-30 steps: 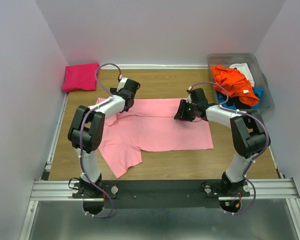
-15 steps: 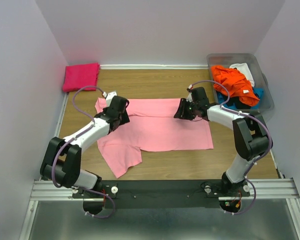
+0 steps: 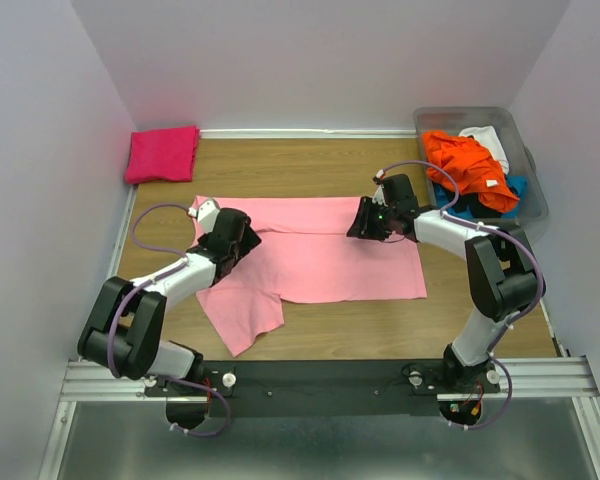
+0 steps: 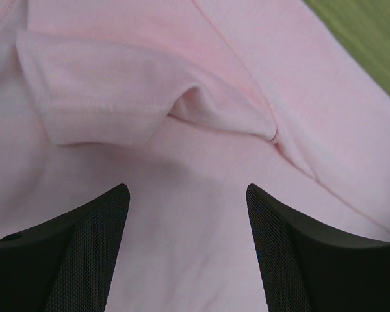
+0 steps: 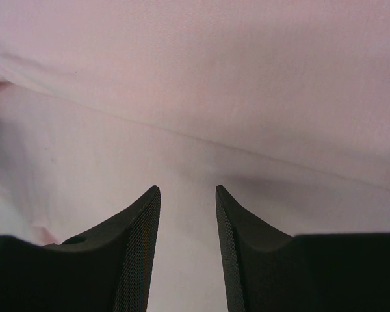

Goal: Fold and stack the t-shirts
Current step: Fold the tshirt

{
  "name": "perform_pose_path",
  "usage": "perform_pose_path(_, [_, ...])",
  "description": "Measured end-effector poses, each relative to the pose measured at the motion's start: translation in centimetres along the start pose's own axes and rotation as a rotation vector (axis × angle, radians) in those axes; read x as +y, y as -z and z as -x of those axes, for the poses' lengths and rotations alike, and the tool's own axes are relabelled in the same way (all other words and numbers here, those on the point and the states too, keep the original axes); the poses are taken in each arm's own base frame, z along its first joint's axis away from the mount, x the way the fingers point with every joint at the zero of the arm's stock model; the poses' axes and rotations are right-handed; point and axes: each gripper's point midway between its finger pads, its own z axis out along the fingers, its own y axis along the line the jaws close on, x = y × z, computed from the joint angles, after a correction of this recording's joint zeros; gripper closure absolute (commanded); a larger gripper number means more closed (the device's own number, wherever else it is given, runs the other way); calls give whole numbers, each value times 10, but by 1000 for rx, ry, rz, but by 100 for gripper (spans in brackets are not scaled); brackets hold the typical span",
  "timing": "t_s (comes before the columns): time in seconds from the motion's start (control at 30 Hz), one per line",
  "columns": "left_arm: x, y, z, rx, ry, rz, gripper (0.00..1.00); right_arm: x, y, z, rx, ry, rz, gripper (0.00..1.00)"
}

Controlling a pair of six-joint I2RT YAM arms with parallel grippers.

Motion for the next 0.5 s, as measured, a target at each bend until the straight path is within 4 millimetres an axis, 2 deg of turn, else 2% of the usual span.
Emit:
perform_pose_path(0.2, [-3,-11,18,-74,58,-2,18,1,4,0,-7,2,2,53])
perform_pose_path(0.5, [7,-31,20,-85,72,55,20,3,7,2,-15,4,6,53])
